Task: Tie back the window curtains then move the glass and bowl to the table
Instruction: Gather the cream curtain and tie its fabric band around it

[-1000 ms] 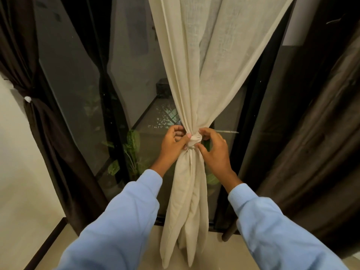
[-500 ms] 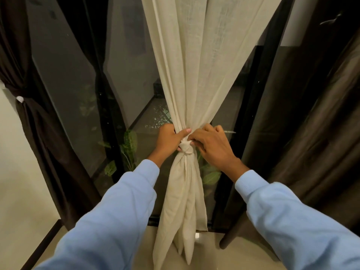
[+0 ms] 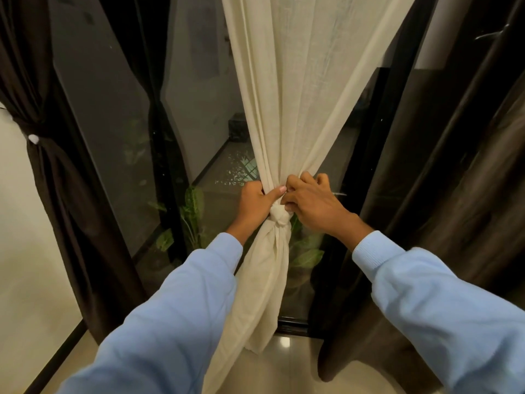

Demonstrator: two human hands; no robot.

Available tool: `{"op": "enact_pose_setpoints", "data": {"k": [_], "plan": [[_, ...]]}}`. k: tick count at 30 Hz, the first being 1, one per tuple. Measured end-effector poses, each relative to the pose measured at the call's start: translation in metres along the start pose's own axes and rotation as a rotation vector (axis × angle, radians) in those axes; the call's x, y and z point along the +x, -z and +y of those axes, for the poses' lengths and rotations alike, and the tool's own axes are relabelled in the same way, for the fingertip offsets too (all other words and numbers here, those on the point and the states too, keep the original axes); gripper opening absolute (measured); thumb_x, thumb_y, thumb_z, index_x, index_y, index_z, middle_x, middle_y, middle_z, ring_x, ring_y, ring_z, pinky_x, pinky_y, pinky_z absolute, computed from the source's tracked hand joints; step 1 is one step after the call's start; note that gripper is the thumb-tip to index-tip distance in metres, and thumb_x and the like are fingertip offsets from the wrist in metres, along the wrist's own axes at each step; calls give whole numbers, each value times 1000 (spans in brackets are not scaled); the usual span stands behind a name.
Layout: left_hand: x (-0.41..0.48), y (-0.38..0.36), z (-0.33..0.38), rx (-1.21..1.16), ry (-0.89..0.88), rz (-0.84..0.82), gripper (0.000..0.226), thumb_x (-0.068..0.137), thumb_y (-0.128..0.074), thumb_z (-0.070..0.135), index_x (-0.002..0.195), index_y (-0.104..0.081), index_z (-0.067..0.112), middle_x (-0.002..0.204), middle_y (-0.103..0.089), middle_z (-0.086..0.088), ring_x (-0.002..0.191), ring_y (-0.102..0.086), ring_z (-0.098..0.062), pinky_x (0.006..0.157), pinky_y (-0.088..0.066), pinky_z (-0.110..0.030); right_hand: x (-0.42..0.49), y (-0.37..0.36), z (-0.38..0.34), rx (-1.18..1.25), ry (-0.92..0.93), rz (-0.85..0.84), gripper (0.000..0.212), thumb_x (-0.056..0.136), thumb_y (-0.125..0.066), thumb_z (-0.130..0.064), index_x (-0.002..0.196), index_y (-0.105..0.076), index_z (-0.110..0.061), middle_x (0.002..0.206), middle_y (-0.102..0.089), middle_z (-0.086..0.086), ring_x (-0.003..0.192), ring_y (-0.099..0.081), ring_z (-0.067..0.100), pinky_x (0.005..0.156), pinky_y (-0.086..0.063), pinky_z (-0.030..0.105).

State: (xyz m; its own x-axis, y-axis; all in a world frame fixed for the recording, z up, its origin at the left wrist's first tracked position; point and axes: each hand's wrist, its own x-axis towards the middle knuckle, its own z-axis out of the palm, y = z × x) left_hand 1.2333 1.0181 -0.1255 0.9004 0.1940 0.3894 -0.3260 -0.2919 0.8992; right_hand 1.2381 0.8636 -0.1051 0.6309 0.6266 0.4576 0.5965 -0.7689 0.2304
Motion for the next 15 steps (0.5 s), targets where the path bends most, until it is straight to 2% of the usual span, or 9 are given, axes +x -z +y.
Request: {"op": "enact_pose_setpoints", "data": {"k": [2,4,6,8,9,11,12,13,15], "plan": [[-2,1,-1,-23,42,-24,23,83,-72,31,91,-69,9,78,-67,-1,68,-63,-5,58,-48,-14,-2,-1,-2,-45,-39,76,17,92,-58,-33,97,-74,-31,90,-47,-8,89,-40,17,76,-18,36],[-3,3,-3,-71,132,-131,31,84,-70,34,107,-66,14,92,-68,4,83,-65,-8,71,-51,-19,-8,-3,-6,-24,-175,199,16,88,-64,-43,95,-74,-33,90,-52,-10,90,-45,16,79,-20,34],[-4,5,-9,-102,181,-230,40,85,-69,30,121,-59,16,107,-66,5,96,-64,-10,84,-53,-27,-11,-5,-13,251,-487,359,27,76,-77,-44,97,-68,-30,101,-45,-13,96,-44,10,84,-22,28],[-5,6,-14,-120,188,-255,40,86,-68,25,124,-58,15,114,-67,1,102,-64,-14,91,-53,-36,-8,-9,-22,704,-856,452,58,68,-87,-36,114,-54,-24,116,-38,-10,105,-42,9,88,-35,26],[-5,6,-14,-138,193,-246,37,87,-67,23,122,-59,14,113,-67,-1,102,-65,-16,91,-53,-38,-6,-12,-25,1011,-1010,390,66,70,-87,-30,123,-48,-21,122,-40,-7,107,-46,10,87,-41,27],[-4,7,-13,-184,224,-210,34,86,-66,16,119,-62,12,110,-69,-5,101,-66,-20,88,-55,-37,-3,-19,-29,1644,-1162,89,57,81,-77,-25,131,-51,-18,121,-59,2,100,-60,15,77,-51,30],[-4,6,-11,-207,252,-195,33,87,-63,13,120,-61,11,109,-69,-6,98,-66,-21,82,-55,-34,-5,-22,-31,1794,-1178,-26,47,85,-71,-25,129,-57,-16,115,-67,5,94,-65,17,70,-52,29],[-4,5,-8,-234,290,-178,33,88,-60,11,121,-60,9,109,-68,-8,94,-65,-20,75,-54,-29,-7,-23,-34,1833,-1169,-73,41,87,-66,-26,126,-62,-15,111,-70,6,92,-67,19,66,-51,28],[-7,0,-1,-288,353,-165,32,90,-54,10,121,-56,8,106,-65,-7,87,-63,-15,66,-50,-24,-6,-26,-37,1809,-1158,-20,36,89,-60,-23,124,-64,-13,115,-70,11,96,-66,22,66,-50,28]]}}
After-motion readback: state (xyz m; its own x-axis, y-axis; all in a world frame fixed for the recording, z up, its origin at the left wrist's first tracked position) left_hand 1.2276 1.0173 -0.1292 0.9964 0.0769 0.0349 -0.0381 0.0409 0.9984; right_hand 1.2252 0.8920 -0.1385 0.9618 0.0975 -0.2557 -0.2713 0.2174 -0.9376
